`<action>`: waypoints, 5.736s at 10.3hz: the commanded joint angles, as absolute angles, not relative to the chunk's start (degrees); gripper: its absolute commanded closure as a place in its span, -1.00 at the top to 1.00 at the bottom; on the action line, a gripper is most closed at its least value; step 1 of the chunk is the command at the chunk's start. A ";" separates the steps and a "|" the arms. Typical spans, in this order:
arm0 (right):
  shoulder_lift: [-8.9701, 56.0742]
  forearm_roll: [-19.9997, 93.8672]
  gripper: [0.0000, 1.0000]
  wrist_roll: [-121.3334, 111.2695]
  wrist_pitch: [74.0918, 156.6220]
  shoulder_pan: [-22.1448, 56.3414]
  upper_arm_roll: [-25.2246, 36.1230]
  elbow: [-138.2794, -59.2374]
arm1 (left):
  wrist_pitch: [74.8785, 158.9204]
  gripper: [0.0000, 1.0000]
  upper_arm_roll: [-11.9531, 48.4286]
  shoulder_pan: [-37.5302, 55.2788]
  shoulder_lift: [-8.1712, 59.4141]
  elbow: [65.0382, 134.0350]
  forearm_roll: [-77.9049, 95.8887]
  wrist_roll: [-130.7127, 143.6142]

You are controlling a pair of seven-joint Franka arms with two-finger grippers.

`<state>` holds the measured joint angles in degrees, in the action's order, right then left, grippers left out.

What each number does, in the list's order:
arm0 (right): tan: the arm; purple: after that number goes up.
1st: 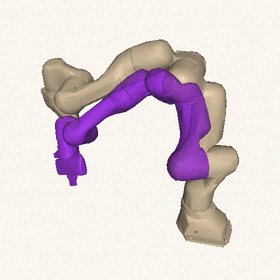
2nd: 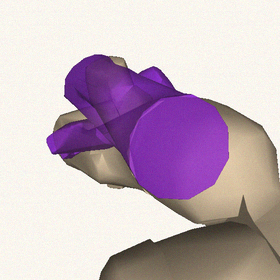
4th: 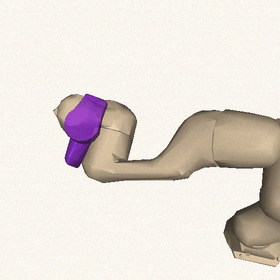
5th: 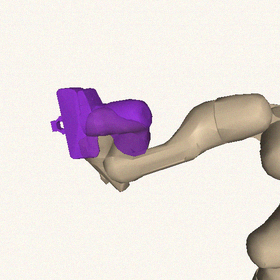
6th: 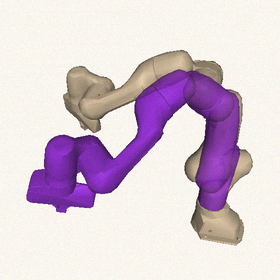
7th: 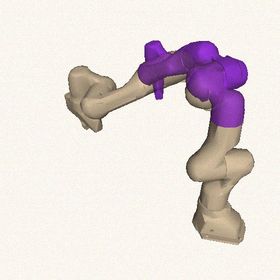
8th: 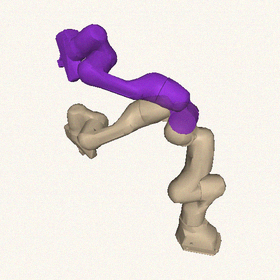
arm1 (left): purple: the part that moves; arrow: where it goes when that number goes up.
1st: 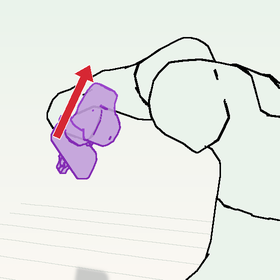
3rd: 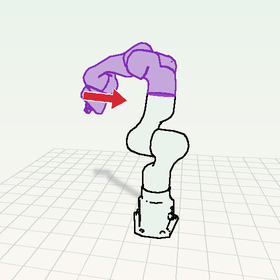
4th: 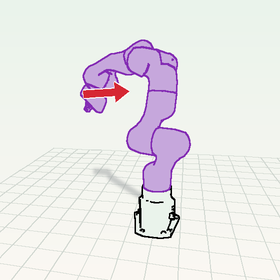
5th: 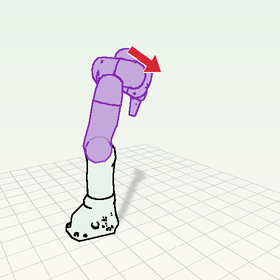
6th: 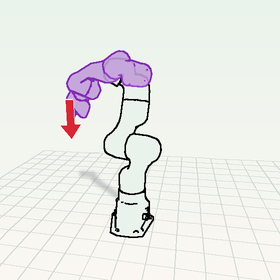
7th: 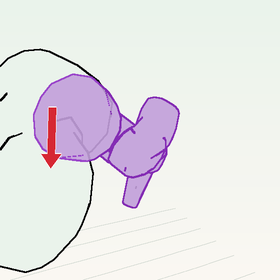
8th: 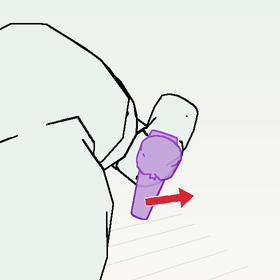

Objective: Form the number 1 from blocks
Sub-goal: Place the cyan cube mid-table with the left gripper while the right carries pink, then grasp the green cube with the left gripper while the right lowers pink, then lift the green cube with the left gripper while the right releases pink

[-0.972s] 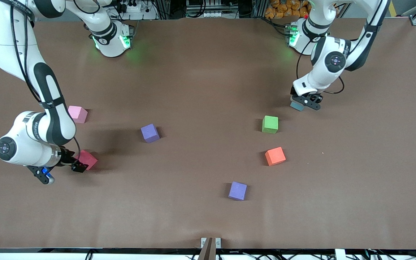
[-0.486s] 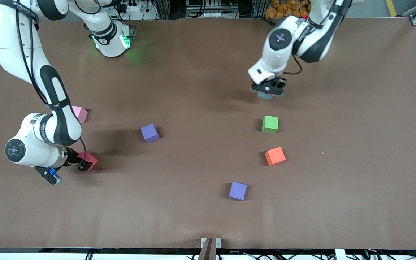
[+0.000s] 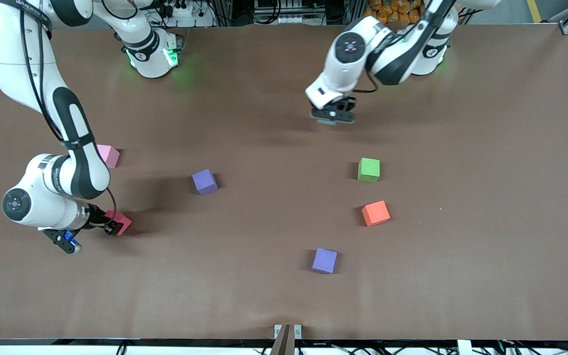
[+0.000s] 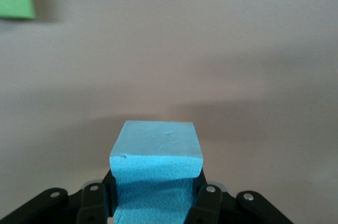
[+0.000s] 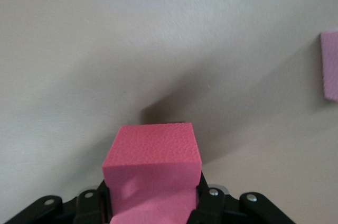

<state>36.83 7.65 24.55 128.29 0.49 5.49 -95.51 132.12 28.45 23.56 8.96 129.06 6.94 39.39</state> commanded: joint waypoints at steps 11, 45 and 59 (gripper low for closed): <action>12.41 8.00 -0.13 22.50 129.54 11.33 6.15 -111.51 | 139.22 -1.00 26.46 32.96 30.40 116.46 -1.13 60.81; 30.41 12.57 -0.13 56.16 140.89 63.37 6.06 -108.81 | 139.22 -1.00 25.66 0.53 24.44 123.92 -5.01 24.43; 11.70 12.48 1.00 56.51 132.12 44.86 4.22 -118.04 | 134.65 -1.00 27.16 7.01 16.78 119.98 0.60 31.62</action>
